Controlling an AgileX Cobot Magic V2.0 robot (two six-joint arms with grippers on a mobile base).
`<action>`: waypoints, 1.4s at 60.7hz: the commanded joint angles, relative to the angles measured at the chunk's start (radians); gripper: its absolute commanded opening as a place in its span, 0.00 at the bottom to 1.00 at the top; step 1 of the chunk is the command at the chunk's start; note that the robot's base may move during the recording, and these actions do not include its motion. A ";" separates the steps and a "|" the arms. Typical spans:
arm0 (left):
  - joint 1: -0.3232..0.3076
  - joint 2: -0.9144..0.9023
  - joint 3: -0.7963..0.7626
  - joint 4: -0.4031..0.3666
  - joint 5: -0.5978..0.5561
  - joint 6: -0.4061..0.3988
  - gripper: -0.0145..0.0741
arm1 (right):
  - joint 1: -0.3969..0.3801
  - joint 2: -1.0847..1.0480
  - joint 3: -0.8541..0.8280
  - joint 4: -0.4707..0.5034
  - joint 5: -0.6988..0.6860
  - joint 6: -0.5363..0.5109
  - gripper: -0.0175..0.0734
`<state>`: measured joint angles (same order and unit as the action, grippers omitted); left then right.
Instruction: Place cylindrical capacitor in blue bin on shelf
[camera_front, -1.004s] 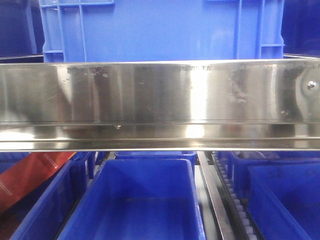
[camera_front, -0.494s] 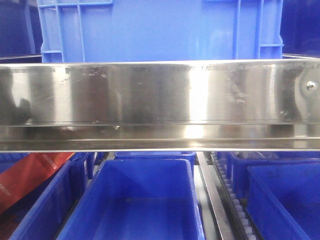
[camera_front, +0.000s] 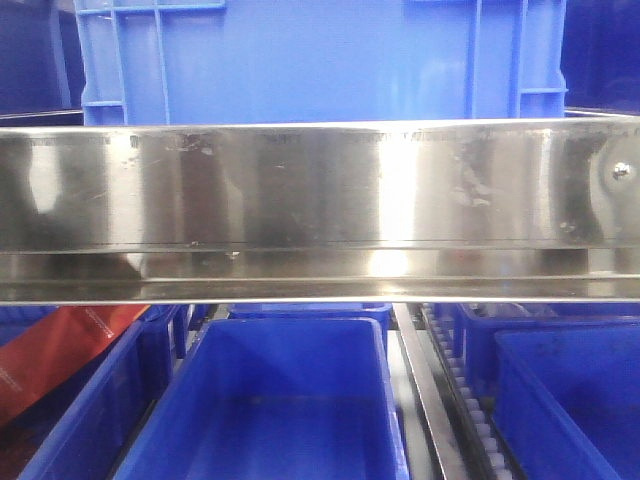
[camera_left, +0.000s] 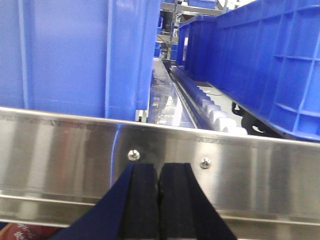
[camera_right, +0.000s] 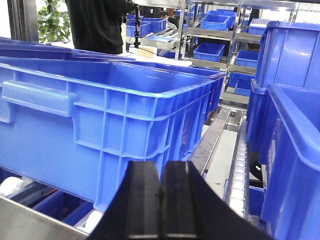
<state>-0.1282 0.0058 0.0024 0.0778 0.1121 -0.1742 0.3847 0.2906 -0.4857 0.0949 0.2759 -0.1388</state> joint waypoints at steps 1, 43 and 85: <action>-0.006 -0.006 -0.002 0.008 -0.044 0.049 0.04 | -0.005 -0.004 0.000 -0.006 -0.019 0.000 0.02; -0.006 -0.006 -0.002 -0.030 -0.083 0.118 0.04 | -0.005 -0.004 0.000 -0.006 -0.019 0.000 0.02; -0.006 -0.006 -0.002 -0.030 -0.083 0.118 0.04 | -0.359 -0.195 0.235 0.006 -0.068 0.039 0.02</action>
<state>-0.1282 0.0058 0.0024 0.0534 0.0468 -0.0574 0.0801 0.1377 -0.3021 0.1019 0.2329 -0.1273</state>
